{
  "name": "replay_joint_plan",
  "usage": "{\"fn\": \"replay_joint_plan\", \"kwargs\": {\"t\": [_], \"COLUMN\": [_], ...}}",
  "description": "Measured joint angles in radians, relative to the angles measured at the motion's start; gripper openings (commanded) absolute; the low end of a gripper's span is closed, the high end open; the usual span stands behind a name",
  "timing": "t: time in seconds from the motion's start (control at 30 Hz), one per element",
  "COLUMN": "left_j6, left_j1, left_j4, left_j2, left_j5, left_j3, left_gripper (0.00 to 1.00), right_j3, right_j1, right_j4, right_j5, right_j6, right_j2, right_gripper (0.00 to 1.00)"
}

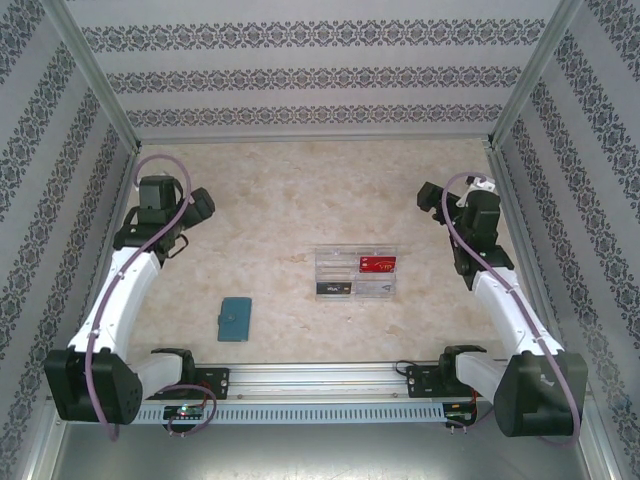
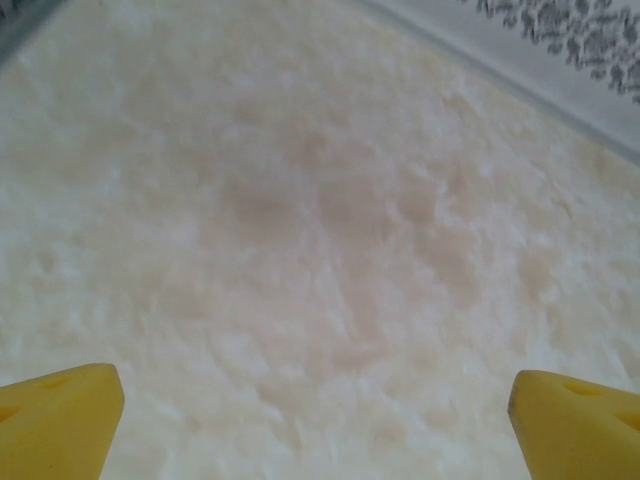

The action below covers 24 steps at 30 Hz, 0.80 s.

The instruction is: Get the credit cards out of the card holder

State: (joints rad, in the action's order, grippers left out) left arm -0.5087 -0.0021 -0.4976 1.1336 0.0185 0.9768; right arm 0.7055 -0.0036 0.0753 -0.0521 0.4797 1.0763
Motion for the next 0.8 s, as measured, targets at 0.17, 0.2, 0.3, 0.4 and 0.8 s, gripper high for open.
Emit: {"fn": "replay_joint_plan", "kwargs": {"t": [0.17,0.2,0.3,0.4,0.8], "left_j6": [-0.071,-0.084,-0.133,-0.193,-0.365], "left_j1": [-0.056,-0.074,-0.143,-0.229,-0.504], "left_j4": [-0.133,-0.16,-0.242,-0.309,-0.436], "left_j2": [-0.101,-0.122,-0.182,-0.22,-0.186], "left_j5": [-0.045,-0.047,-0.049,-0.045,-0.008], "left_j3": [-0.095,-0.114,-0.164,-0.207,-0.326], "left_gripper": [0.87,0.86,0.79,0.72,0.54], "right_j3": [0.049,0.055,0.082,0.102,0.114], "right_j1": [0.103,0.132,0.229,0.325,0.654], "right_j4": [-0.122,-0.144,-0.216,-0.257,-0.321], "right_j5": [-0.023,-0.021,-0.013,0.01,0.124], "right_j6": [0.022,0.022,0.015,0.008,0.005], "right_j2": [-0.007,-0.01,-0.013,-0.016,0.008], "right_gripper": [0.98,0.98,0.98,0.98,0.98]}}
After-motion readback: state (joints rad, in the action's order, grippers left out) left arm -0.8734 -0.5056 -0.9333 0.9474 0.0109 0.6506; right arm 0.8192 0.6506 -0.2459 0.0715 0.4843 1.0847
